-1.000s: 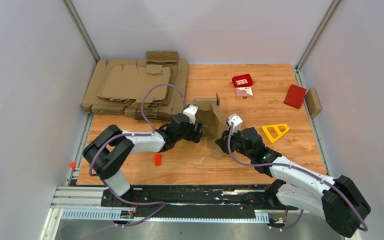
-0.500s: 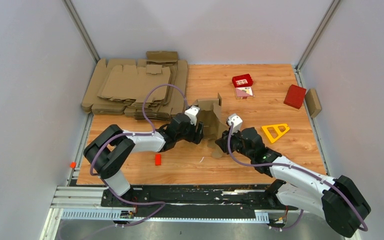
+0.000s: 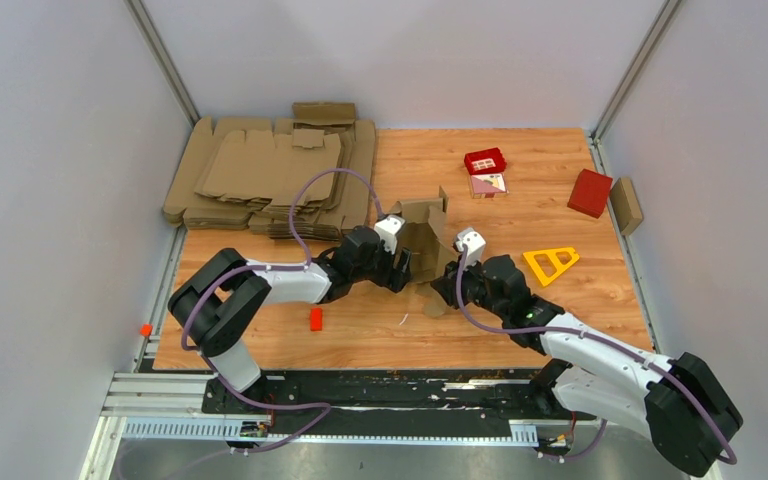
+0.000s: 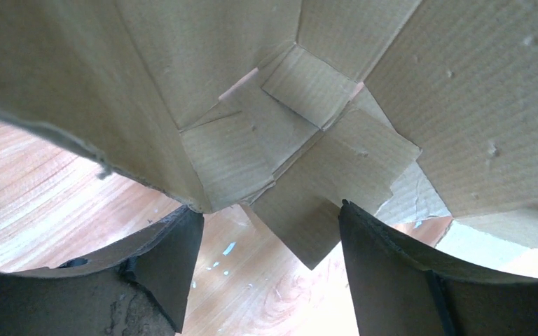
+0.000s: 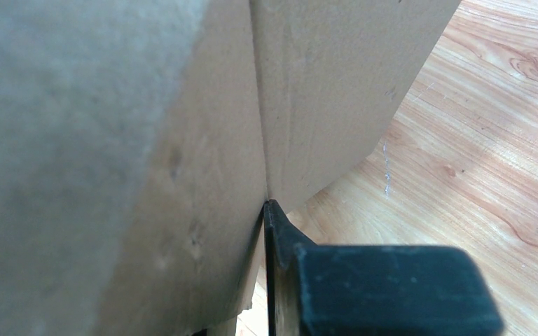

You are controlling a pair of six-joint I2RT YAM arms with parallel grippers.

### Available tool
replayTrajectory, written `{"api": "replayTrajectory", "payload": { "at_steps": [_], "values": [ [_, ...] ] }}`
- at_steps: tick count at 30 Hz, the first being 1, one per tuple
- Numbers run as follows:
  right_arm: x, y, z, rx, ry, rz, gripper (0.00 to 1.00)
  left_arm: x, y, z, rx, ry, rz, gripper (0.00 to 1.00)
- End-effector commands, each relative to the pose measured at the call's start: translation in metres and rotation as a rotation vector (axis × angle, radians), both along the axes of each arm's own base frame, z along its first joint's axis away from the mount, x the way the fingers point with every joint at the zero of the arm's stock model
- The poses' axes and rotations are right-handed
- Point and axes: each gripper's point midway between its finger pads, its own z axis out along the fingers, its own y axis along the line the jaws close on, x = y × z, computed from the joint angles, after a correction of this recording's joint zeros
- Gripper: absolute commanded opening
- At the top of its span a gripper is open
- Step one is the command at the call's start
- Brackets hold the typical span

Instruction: Fold the paper box

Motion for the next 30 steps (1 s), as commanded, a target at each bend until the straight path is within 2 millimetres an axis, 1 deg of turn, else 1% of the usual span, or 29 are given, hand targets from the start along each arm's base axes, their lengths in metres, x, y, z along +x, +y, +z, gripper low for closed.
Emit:
{"api": "replayTrajectory", "payload": {
  "at_steps": [1, 4, 8, 11, 17, 24, 30],
  "values": [
    [0.000, 0.004, 0.011, 0.024, -0.035, 0.019, 0.17, 0.002, -0.020, 0.025, -0.059, -0.067, -0.095, 0.80],
    [0.000, 0.004, 0.011, 0.023, -0.035, 0.019, 0.17, 0.001, -0.021, 0.028, -0.060, -0.082, -0.123, 0.86],
    [-0.001, 0.004, 0.010, 0.023, -0.033, 0.022, 0.17, 0.005, -0.019, 0.029, -0.047, -0.105, -0.115, 0.90],
    [0.000, 0.005, 0.011, 0.024, -0.033, 0.022, 0.17, 0.009, -0.022, 0.031, -0.064, -0.107, -0.125, 0.91],
    [0.000, 0.004, 0.011, 0.024, -0.037, 0.022, 0.17, 0.007, -0.027, 0.038, -0.086, -0.133, -0.188, 0.98],
    [0.000, 0.004, 0.013, 0.023, -0.044, 0.021, 0.17, 0.011, -0.025, 0.043, -0.109, -0.155, -0.197, 0.98],
    [0.001, 0.000, 0.016, 0.010, -0.060, 0.009, 0.17, 0.011, -0.025, 0.049, -0.166, -0.151, -0.225, 0.98]
  ]
}}
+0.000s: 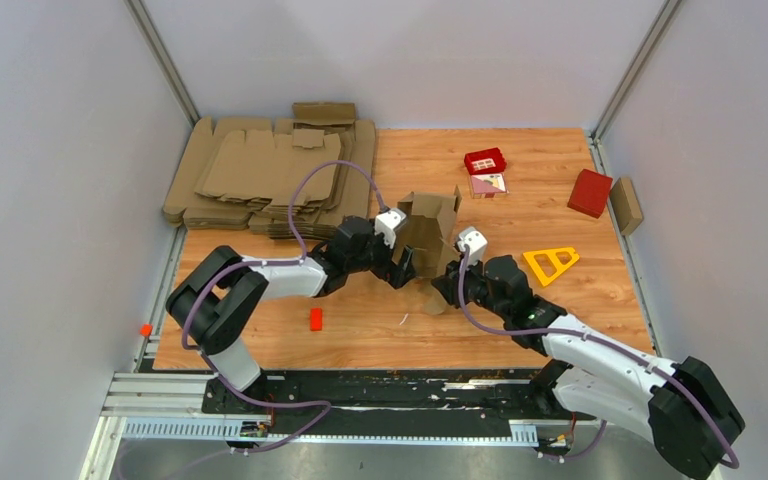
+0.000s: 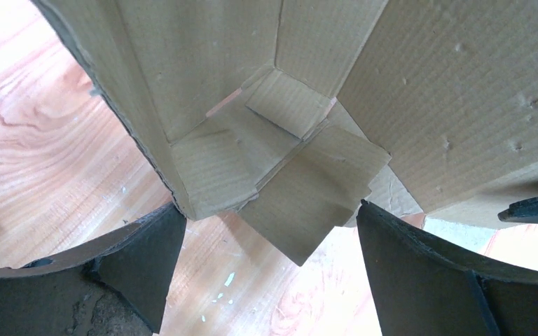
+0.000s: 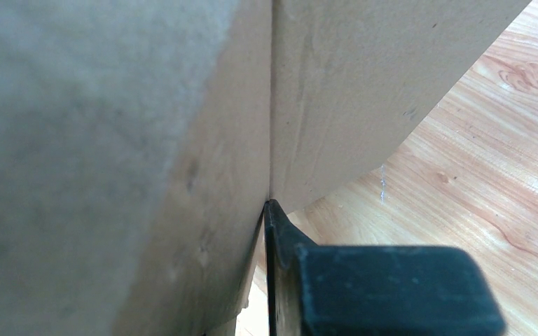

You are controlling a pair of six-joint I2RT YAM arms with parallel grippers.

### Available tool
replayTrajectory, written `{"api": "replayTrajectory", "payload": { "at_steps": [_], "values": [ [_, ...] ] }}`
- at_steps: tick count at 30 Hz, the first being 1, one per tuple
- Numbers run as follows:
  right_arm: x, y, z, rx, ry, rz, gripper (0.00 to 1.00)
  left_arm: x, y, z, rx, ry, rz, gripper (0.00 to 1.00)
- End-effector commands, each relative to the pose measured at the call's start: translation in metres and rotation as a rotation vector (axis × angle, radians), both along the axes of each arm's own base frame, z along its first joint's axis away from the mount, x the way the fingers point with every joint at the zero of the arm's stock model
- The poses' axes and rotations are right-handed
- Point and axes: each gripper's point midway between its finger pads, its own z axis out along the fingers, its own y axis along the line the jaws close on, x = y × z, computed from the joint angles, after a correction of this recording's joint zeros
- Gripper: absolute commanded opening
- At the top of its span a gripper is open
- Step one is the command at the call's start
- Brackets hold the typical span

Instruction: Fold the paper box

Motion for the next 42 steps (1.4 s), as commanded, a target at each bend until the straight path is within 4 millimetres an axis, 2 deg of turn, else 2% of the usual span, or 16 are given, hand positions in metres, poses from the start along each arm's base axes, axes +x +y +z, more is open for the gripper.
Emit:
{"api": "replayTrajectory", "payload": {
  "at_steps": [1, 12, 20, 27, 36, 39, 42],
  "values": [
    [0.001, 0.000, 0.012, 0.005, -0.046, 0.006, 0.17, 0.005, -0.013, 0.029, -0.101, -0.071, -0.057, 0.98],
    [0.003, -0.004, 0.013, -0.012, -0.048, -0.008, 0.18, 0.016, -0.003, 0.030, -0.090, -0.112, 0.000, 0.99],
    [0.006, -0.004, 0.010, -0.014, -0.028, -0.011, 0.17, 0.016, -0.003, 0.028, -0.079, -0.121, -0.007, 1.00],
    [0.007, -0.006, 0.010, -0.015, -0.030, -0.012, 0.18, 0.017, 0.000, 0.020, -0.049, -0.103, 0.002, 0.96],
    [0.006, -0.004, 0.011, -0.004, -0.025, 0.003, 0.18, 0.008, -0.008, 0.019, -0.074, -0.088, -0.059, 0.97],
    [0.006, -0.003, 0.012, 0.000, -0.026, 0.008, 0.18, 0.013, -0.007, 0.015, -0.058, -0.083, -0.038, 0.94],
    [0.006, -0.002, 0.011, -0.001, -0.022, 0.011, 0.18, 0.019, -0.006, 0.009, -0.035, -0.071, -0.003, 0.82]
  ]
}}
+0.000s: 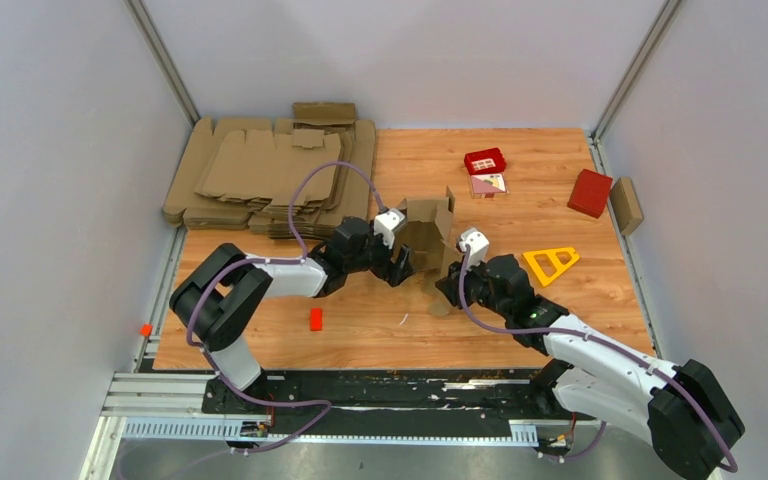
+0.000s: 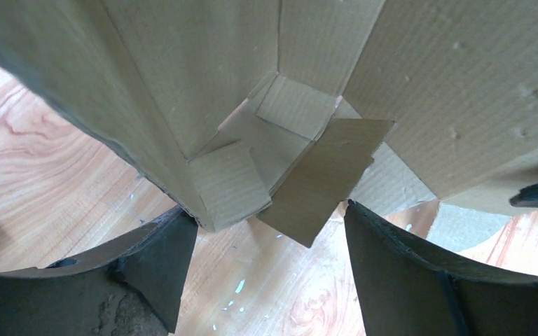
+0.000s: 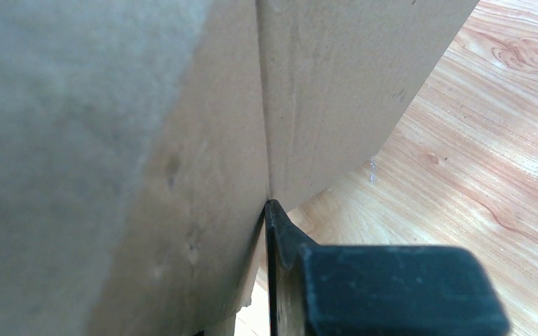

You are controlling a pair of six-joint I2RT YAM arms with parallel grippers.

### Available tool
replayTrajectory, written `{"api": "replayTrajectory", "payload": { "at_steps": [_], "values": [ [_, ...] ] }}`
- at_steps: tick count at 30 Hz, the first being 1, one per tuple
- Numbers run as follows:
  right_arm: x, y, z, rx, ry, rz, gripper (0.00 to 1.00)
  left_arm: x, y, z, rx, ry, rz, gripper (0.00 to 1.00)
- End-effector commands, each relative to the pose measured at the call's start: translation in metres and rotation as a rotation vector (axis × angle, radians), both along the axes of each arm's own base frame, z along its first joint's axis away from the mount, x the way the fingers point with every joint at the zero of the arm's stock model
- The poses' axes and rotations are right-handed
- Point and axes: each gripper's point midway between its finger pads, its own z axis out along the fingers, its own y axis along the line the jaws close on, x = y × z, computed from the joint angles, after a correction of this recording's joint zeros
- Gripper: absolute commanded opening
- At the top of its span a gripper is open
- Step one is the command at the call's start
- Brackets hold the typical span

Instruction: Fold the paper box

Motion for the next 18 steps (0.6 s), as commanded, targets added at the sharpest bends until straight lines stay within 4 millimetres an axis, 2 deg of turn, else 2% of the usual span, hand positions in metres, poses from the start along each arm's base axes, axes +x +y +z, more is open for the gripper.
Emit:
{"api": "replayTrajectory", "payload": {
  "at_steps": [1, 5, 9, 18],
  "values": [
    [0.006, 0.008, 0.018, 0.032, -0.043, 0.022, 0.18, 0.014, -0.007, 0.006, -0.006, -0.031, 0.022, 0.79],
    [0.006, 0.009, 0.017, 0.033, -0.039, 0.027, 0.18, 0.020, -0.005, 0.003, 0.007, -0.030, 0.069, 0.72],
    [0.006, 0.011, 0.015, 0.033, -0.032, 0.033, 0.18, 0.024, -0.005, 0.004, -0.013, -0.025, 0.103, 0.58],
    [0.005, 0.014, 0.014, 0.042, -0.023, 0.040, 0.18, 0.021, -0.018, -0.001, -0.024, -0.028, 0.113, 0.54]
  ]
}}
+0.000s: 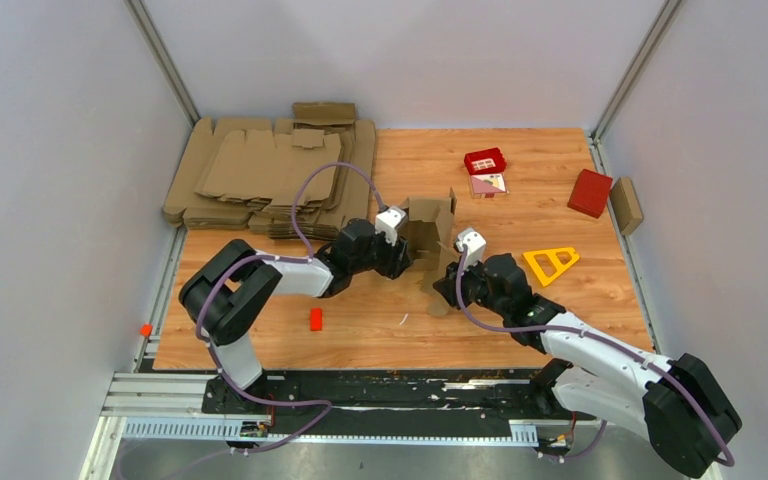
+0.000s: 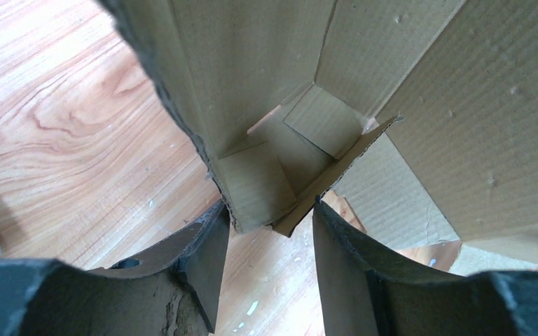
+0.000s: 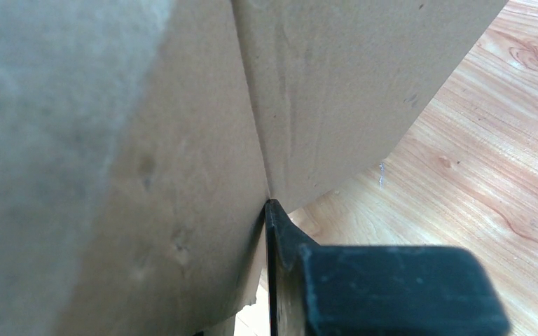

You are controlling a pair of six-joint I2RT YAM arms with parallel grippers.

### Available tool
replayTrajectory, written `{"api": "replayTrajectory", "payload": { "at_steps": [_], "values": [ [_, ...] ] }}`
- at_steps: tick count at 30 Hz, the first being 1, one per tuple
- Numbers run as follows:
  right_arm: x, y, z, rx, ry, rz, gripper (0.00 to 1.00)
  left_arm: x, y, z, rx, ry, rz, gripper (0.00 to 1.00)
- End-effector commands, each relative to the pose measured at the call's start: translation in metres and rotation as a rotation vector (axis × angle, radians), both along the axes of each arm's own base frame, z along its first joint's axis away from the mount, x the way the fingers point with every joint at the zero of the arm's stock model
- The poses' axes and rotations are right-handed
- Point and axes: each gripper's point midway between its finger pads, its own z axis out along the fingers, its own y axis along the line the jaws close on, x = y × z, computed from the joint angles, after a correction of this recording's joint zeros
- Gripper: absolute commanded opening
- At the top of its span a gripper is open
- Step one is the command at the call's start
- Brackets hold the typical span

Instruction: Fold the paper box

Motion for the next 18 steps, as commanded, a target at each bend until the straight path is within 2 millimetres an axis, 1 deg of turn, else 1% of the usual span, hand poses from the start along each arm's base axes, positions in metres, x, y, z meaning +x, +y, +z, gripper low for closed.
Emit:
{"api": "replayTrajectory", "payload": {
  "at_steps": [1, 6, 8, 12, 15, 18],
  "values": [
    [0.006, 0.009, 0.017, 0.040, -0.035, 0.019, 0.18, 0.003, -0.020, 0.010, -0.029, -0.041, 0.013, 0.52],
    [0.004, 0.009, 0.017, 0.046, -0.031, 0.021, 0.18, 0.010, -0.019, -0.001, 0.019, -0.047, 0.101, 0.39],
    [0.004, 0.008, 0.018, 0.046, -0.032, 0.020, 0.18, 0.011, -0.018, -0.001, 0.010, -0.045, 0.116, 0.38],
    [0.003, 0.007, 0.018, 0.046, -0.033, 0.019, 0.18, 0.016, -0.010, -0.005, 0.033, -0.053, 0.171, 0.37],
    [0.003, 0.008, 0.017, 0.045, -0.029, 0.022, 0.18, 0.020, -0.008, -0.006, 0.036, -0.058, 0.196, 0.37],
    [0.003, 0.009, 0.017, 0.045, -0.028, 0.025, 0.18, 0.022, -0.012, -0.004, 0.005, -0.055, 0.203, 0.49]
  ]
}}
